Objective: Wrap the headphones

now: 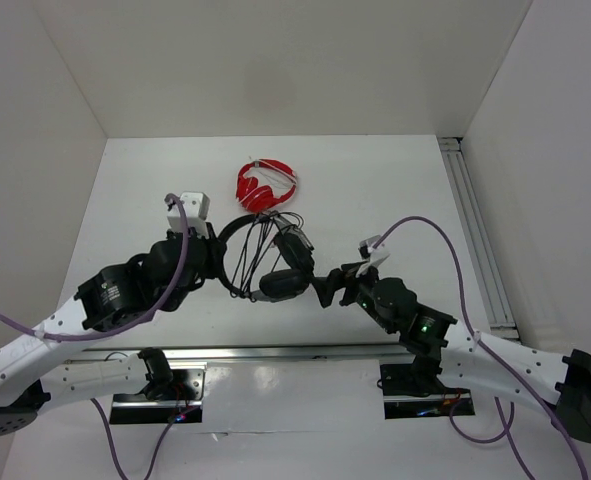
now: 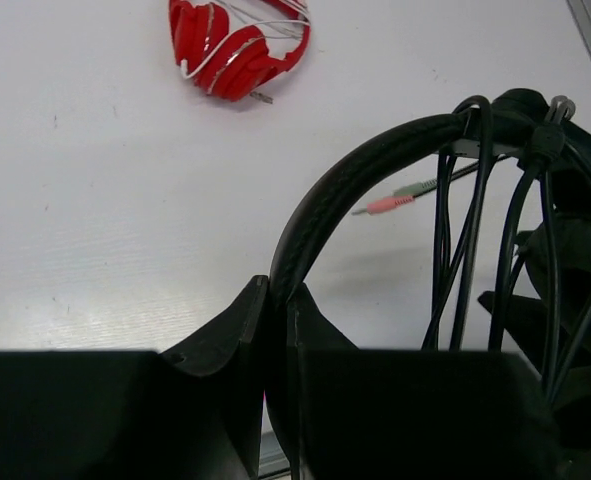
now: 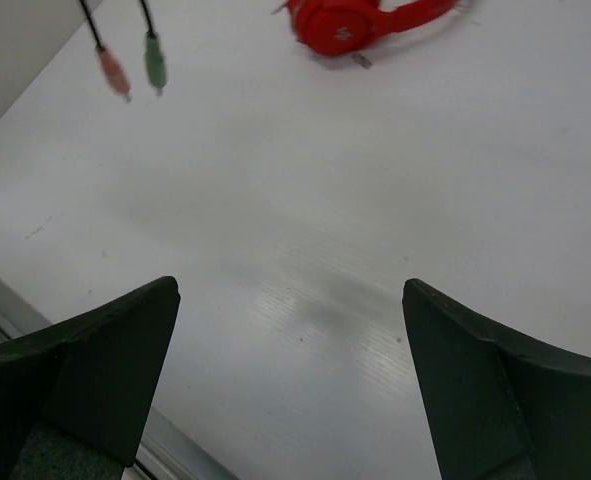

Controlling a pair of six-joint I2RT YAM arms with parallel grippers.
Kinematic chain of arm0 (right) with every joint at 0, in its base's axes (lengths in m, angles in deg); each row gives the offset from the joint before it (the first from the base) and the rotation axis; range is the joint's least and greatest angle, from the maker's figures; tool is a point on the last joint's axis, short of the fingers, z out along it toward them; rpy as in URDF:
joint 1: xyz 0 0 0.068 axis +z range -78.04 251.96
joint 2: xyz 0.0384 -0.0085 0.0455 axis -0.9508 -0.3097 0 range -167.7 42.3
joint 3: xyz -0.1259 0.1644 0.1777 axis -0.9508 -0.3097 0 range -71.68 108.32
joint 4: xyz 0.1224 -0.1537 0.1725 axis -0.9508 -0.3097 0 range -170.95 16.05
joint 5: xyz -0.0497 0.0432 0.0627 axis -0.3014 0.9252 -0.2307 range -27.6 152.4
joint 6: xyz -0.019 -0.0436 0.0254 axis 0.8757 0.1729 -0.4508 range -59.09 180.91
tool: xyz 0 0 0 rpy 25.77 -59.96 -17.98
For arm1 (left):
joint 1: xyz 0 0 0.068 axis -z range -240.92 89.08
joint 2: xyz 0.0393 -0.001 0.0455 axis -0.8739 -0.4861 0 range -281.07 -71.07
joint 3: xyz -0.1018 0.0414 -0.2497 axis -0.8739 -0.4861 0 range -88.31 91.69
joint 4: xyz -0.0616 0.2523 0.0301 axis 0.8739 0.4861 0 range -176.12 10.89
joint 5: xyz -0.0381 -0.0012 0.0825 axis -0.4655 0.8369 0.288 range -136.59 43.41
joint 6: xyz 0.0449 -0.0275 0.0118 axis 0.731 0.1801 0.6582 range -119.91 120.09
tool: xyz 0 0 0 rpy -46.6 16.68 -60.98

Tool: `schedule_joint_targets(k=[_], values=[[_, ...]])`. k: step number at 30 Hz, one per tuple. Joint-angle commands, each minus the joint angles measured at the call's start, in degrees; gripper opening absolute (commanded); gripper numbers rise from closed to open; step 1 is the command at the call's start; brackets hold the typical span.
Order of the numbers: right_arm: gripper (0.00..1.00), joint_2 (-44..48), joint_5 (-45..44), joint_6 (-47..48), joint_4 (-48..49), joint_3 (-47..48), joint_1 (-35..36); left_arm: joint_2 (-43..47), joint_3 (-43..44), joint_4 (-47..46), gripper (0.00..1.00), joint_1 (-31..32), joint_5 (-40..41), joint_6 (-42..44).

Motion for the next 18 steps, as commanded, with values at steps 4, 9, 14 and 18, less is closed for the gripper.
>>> schedule_joint_targets(k=[4,9,14,18], values=[[1.0,8.25,-13.82,-10.51,-14.23,-0.33,0.38,1.94,-4.68,6.07,0.0,-0.1,10.46,-22.62],[1.0,13.37,-14.97,-12.44,-20.13,0.9,0.38,4.57,-11.89,10.37,0.0,-0.1,11.86,-31.62],[1.0,14.16,-15.5,-12.97,-24.09,2.92,0.38,6.24,-15.23,16.61,0.0,-0.1,9.06,-41.0],[1.0,14.16,-14.36,-12.97,-24.1,2.92,0.38,9.49,-17.77,20.31,0.0,-0.1,8.35,-44.97]])
